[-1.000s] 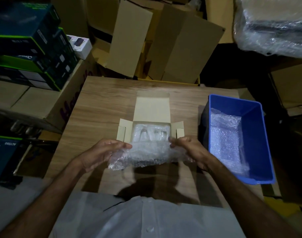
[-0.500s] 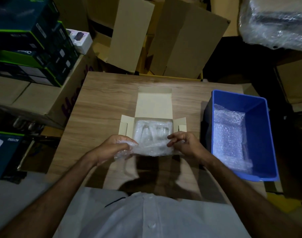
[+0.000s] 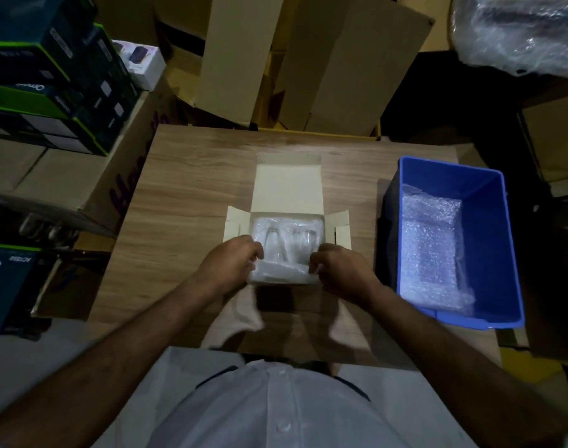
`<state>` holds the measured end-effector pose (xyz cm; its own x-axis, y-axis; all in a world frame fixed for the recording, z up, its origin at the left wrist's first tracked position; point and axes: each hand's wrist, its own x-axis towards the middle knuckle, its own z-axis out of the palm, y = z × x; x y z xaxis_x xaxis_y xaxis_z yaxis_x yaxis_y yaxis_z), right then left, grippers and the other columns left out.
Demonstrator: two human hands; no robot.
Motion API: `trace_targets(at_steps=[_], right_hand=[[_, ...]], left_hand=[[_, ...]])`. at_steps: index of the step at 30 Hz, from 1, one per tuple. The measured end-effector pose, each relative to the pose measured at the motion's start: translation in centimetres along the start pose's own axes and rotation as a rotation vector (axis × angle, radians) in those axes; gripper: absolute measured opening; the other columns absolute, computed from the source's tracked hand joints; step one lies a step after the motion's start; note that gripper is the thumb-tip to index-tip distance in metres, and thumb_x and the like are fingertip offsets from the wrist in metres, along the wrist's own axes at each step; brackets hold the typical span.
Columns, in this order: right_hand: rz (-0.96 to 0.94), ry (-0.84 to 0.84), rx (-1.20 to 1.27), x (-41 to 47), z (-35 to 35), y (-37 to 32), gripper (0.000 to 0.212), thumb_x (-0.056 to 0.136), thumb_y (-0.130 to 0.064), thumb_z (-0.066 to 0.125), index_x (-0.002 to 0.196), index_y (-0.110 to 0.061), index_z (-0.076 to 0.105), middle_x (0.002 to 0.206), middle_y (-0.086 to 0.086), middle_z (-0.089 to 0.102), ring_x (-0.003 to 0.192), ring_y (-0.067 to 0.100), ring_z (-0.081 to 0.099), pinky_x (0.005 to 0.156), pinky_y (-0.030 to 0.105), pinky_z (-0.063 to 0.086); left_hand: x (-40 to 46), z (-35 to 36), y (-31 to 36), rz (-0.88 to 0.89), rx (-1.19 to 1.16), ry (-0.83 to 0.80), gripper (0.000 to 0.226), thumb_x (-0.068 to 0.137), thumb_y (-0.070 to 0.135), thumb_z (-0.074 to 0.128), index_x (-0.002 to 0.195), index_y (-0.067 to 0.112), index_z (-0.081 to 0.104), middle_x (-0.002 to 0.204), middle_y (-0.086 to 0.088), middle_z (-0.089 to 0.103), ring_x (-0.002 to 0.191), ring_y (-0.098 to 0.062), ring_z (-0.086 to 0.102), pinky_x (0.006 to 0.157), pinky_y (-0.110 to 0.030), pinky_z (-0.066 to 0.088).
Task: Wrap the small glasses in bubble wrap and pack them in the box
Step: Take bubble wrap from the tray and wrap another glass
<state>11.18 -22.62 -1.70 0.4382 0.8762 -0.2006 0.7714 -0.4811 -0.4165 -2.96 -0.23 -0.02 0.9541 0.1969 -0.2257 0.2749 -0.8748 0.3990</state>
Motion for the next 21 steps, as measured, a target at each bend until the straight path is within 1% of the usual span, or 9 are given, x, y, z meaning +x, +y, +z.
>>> trace_targets(at_steps=[2,4,7,11,13,15,17,19,21], right_hand=[[-0.056,0.024,-0.127,0.1,0.5,-0.3,0.016,0.092,-0.014,0.068,0.104,-0.024,0.067,0.111,-0.001,0.063,0.099,0.015,0.062,0.076,0.027,0.054],[-0.079,0.030,-0.226,0.1,0.9,-0.8,0.012,0.093,-0.011,0.065,0.101,-0.020,0.067,0.102,0.001,0.064,0.094,0.018,0.061,0.072,0.034,0.058],[-0.078,0.008,-0.335,0.1,1.3,-1.5,0.009,0.091,-0.011,0.066,0.099,-0.016,0.068,0.095,0.004,0.066,0.087,0.019,0.059,0.065,0.033,0.054],[-0.047,-0.038,-0.359,-0.8,1.8,-2.2,0.016,0.091,-0.018,0.066,0.106,-0.015,0.068,0.110,0.007,0.065,0.100,0.020,0.057,0.083,0.036,0.054],[-0.017,-0.054,-0.378,-1.2,2.0,-2.8,0.020,0.095,-0.021,0.060,0.113,-0.013,0.067,0.120,0.011,0.063,0.111,0.024,0.056,0.094,0.039,0.048],[0.029,-0.092,-0.427,-1.0,1.8,-3.5,0.023,0.099,-0.022,0.056,0.116,-0.010,0.067,0.124,0.013,0.063,0.116,0.027,0.055,0.100,0.041,0.042],[0.033,-0.146,-0.543,-0.3,1.1,-4.2,0.024,0.099,-0.024,0.057,0.115,-0.010,0.067,0.120,0.013,0.064,0.114,0.028,0.056,0.100,0.042,0.040],[0.028,-0.180,-0.579,0.4,0.4,-4.6,0.017,0.097,-0.021,0.059,0.107,-0.013,0.069,0.109,0.010,0.068,0.106,0.026,0.058,0.097,0.041,0.040],[0.035,-0.179,-0.510,1.2,-0.1,-4.6,0.012,0.095,-0.011,0.058,0.100,-0.015,0.069,0.098,0.006,0.071,0.095,0.024,0.063,0.085,0.037,0.043]], left_hand=[[0.4,0.4,0.7,0.070,0.209,-0.037,0.026,0.085,0.011,0.071,0.108,0.020,0.065,0.105,0.001,0.061,0.092,-0.018,0.059,0.076,-0.036,0.054],[0.7,0.7,1.3,0.096,0.373,-0.076,0.022,0.079,0.011,0.073,0.098,0.017,0.065,0.095,-0.003,0.060,0.086,-0.023,0.059,0.067,-0.037,0.050],[1.1,0.9,1.9,0.134,0.493,-0.115,0.023,0.072,0.003,0.075,0.085,0.015,0.061,0.081,-0.006,0.055,0.073,-0.027,0.057,0.055,-0.035,0.038],[1.5,1.1,2.6,0.156,0.557,-0.226,0.015,0.089,0.003,0.061,0.102,0.011,0.059,0.101,-0.009,0.053,0.091,-0.028,0.058,0.069,-0.038,0.047],[1.9,1.0,2.9,0.173,0.597,-0.292,0.016,0.093,0.001,0.056,0.107,0.007,0.061,0.108,-0.010,0.054,0.099,-0.029,0.059,0.072,-0.037,0.046],[2.3,1.1,2.7,0.183,0.609,-0.337,0.019,0.092,-0.002,0.055,0.108,0.005,0.064,0.110,-0.010,0.058,0.100,-0.029,0.062,0.075,-0.037,0.051],[2.5,1.1,2.5,0.165,0.597,-0.412,0.021,0.092,0.001,0.057,0.108,0.006,0.069,0.109,-0.009,0.065,0.097,-0.028,0.066,0.079,-0.038,0.056],[2.5,0.8,2.5,0.136,0.583,-0.505,0.019,0.091,0.003,0.058,0.104,0.007,0.072,0.104,-0.009,0.069,0.092,-0.029,0.069,0.078,-0.038,0.058],[2.6,0.6,2.6,0.122,0.568,-0.559,0.018,0.090,0.005,0.057,0.100,0.008,0.072,0.101,-0.010,0.071,0.089,-0.030,0.070,0.074,-0.038,0.056]])
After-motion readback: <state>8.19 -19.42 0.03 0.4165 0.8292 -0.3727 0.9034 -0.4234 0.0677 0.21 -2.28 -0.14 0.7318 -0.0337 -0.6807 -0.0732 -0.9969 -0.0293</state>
